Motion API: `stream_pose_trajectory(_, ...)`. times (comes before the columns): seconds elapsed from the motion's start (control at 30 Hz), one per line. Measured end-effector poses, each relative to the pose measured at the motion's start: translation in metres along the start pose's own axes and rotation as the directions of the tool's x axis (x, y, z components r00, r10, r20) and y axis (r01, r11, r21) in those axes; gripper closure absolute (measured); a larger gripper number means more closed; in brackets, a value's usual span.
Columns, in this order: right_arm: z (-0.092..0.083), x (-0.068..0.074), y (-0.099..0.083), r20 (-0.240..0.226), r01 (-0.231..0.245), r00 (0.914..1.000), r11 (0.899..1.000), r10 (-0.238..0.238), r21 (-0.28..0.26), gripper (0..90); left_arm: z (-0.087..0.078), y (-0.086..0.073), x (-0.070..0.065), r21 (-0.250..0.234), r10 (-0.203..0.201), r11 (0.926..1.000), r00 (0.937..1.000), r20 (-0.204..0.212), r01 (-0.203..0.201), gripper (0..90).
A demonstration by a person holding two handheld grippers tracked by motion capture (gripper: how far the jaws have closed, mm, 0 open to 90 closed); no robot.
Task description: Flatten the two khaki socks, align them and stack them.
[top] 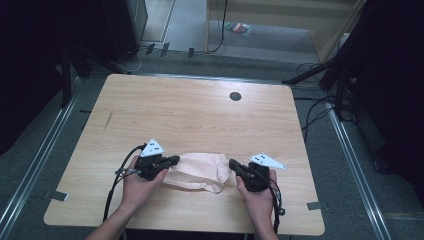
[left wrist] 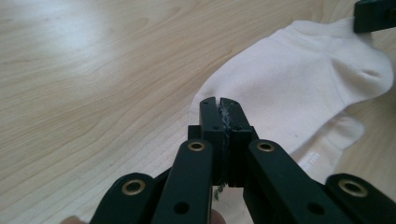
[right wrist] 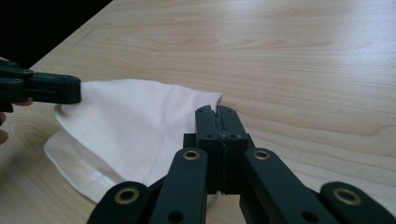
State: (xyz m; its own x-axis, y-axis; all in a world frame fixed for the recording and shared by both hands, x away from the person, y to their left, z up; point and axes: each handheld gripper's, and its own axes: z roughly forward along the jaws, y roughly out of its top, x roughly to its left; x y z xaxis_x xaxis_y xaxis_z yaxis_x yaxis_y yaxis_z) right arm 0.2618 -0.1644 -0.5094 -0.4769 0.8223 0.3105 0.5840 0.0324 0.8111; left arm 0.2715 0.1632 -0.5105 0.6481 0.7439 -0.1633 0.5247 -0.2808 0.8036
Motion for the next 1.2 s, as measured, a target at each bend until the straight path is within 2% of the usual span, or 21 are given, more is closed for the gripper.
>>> stream_pose_trajectory(0.17,0.001,0.006,0.001,-0.011,0.018,0.9998,1.000,-0.018,0.002,90.0,-0.025,-0.007,-0.002,-0.033,0.018,0.9993,0.9997,-0.017,-0.018,90.0)
stream_pose_trajectory(0.3,0.005,0.009,0.000,-0.007,0.015,0.9999,0.999,-0.015,0.032,90.0,-0.036,-0.019,-0.001,-0.018,0.016,0.9997,0.9998,-0.014,-0.016,90.0)
stream_pose_trajectory(0.4,0.007,0.011,-0.001,0.002,0.039,0.9992,0.998,-0.040,0.051,90.0,-0.040,-0.028,-0.002,-0.006,0.025,0.9997,0.9994,-0.025,-0.026,90.0)
stream_pose_trajectory(0.47,0.009,0.013,-0.003,-0.004,0.046,0.9990,0.997,-0.046,0.061,90.0,-0.037,-0.033,-0.004,0.008,0.047,0.9989,0.9982,-0.038,-0.047,90.0)
stream_pose_trajectory(0.53,0.012,0.013,-0.005,-0.008,0.051,0.9987,0.996,-0.051,0.071,90.0,-0.033,-0.036,-0.006,0.005,0.068,0.9977,0.9972,-0.033,-0.067,90.0)
stream_pose_trajectory(0.6,0.014,0.013,-0.007,-0.014,0.065,0.9978,0.995,-0.065,0.080,90.0,-0.029,-0.038,-0.011,0.024,0.117,0.9929,0.9913,-0.059,-0.116,90.0)
stream_pose_trajectory(0.63,0.014,0.013,-0.008,-0.009,0.072,0.9974,0.994,-0.071,0.085,90.0,-0.027,-0.039,-0.013,0.024,0.128,0.9917,0.9898,-0.062,-0.127,89.7)
stream_pose_trajectory(0.77,0.019,0.008,-0.012,-0.008,0.066,0.9978,0.990,-0.066,0.121,90.0,-0.018,-0.045,-0.018,0.072,0.174,0.9827,0.9841,-0.036,-0.171,84.6)
stream_pose_trajectory(0.83,0.022,0.006,-0.014,-0.011,0.061,0.9982,0.989,-0.060,0.137,89.9,-0.014,-0.046,-0.019,0.107,0.181,0.9780,0.9835,-0.007,-0.179,81.4)
stream_pose_trajectory(0.9,0.024,0.006,-0.016,-0.013,0.070,0.9975,0.987,-0.069,0.147,89.7,-0.011,-0.048,-0.021,0.126,0.205,0.9716,0.9783,-0.029,-0.200,74.8)
stream_pose_trajectory(1.0,0.026,0.008,-0.019,0.000,0.097,0.9951,0.981,-0.099,0.168,89.2,-0.008,-0.049,-0.021,0.128,0.202,0.9721,0.9790,-0.030,-0.196,68.0)
stream_pose_trajectory(1.07,0.029,0.007,-0.021,0.004,0.097,0.9950,0.977,-0.100,0.188,89.1,-0.007,-0.050,-0.020,0.133,0.206,0.9709,0.9777,-0.041,-0.199,65.7)
stream_pose_trajectory(1.2,0.029,0.005,-0.023,0.013,0.104,0.9940,0.974,-0.109,0.200,88.7,-0.005,-0.052,-0.015,0.122,0.177,0.9776,0.9836,-0.034,-0.172,62.5)
